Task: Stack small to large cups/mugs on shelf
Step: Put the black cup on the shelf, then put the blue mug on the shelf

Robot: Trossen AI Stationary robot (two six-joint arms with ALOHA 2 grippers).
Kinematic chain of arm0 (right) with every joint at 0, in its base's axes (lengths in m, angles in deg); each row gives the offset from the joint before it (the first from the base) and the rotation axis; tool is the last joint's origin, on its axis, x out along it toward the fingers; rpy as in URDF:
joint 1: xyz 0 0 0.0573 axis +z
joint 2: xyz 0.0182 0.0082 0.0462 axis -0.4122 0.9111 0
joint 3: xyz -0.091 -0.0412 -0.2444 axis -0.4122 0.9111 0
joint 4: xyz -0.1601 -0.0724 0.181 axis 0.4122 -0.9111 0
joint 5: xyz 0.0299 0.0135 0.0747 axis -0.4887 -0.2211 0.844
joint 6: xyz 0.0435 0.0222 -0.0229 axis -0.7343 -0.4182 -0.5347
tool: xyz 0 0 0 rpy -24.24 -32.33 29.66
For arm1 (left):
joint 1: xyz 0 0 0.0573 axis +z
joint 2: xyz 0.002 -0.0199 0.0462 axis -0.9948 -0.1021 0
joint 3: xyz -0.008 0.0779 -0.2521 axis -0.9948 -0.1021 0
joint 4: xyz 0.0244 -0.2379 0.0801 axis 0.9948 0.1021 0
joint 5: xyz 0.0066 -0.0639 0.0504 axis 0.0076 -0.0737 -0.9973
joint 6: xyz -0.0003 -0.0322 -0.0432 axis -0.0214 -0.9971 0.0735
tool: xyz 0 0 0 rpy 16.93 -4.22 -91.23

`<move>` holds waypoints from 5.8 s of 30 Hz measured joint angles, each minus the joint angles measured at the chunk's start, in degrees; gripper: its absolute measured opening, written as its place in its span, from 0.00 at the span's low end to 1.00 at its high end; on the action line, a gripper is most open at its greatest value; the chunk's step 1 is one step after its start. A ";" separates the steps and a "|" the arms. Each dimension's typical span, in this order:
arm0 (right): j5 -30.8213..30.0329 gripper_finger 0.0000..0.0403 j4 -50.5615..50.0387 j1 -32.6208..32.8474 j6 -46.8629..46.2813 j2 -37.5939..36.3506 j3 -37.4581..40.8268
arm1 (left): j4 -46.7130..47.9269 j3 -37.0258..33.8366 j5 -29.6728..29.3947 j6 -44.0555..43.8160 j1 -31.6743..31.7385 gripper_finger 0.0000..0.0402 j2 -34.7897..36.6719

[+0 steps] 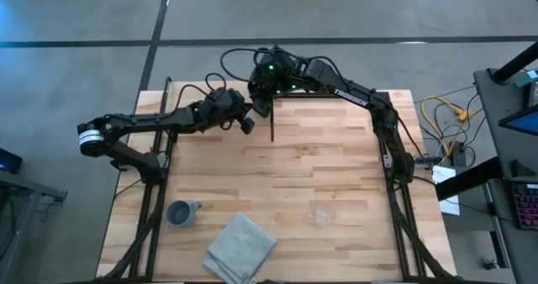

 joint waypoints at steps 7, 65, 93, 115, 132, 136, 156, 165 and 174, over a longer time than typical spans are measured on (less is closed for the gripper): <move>-0.20 0.25 -0.28 -0.02 0.33 0.10 0.00 | 0.27 0.07 0.01 0.04 -0.02 0.00 0.15; -19.09 0.17 -35.87 41.15 -78.28 -16.28 12.74 | 10.80 1.68 29.14 -9.53 -1.01 0.00 33.91; -32.45 0.16 -0.42 49.38 -78.88 -16.28 34.33 | 59.37 -0.14 33.22 -10.78 -3.26 0.00 42.65; -17.96 0.19 55.47 33.73 -37.60 -4.82 44.30 | 69.10 -0.48 31.43 -12.64 -3.28 0.00 46.50; 1.37 0.17 68.79 28.09 -29.93 20.60 21.59 | 70.64 -0.52 26.78 -19.41 -3.30 0.00 45.58; 1.75 0.17 66.71 27.69 -27.17 25.23 13.36 | 75.76 -0.57 25.29 -19.97 -3.30 0.00 45.46; 3.21 0.17 44.46 27.61 -12.81 29.89 0.15 | 82.79 -0.63 21.67 -19.54 -3.30 0.00 47.55; 3.54 0.20 45.96 27.21 -14.00 30.14 0.17 | 80.38 -0.63 20.86 -19.51 -3.28 0.00 46.89; 3.26 0.28 46.30 25.74 -16.41 30.16 0.20 | 79.13 -0.65 20.85 -19.43 -3.30 0.00 45.80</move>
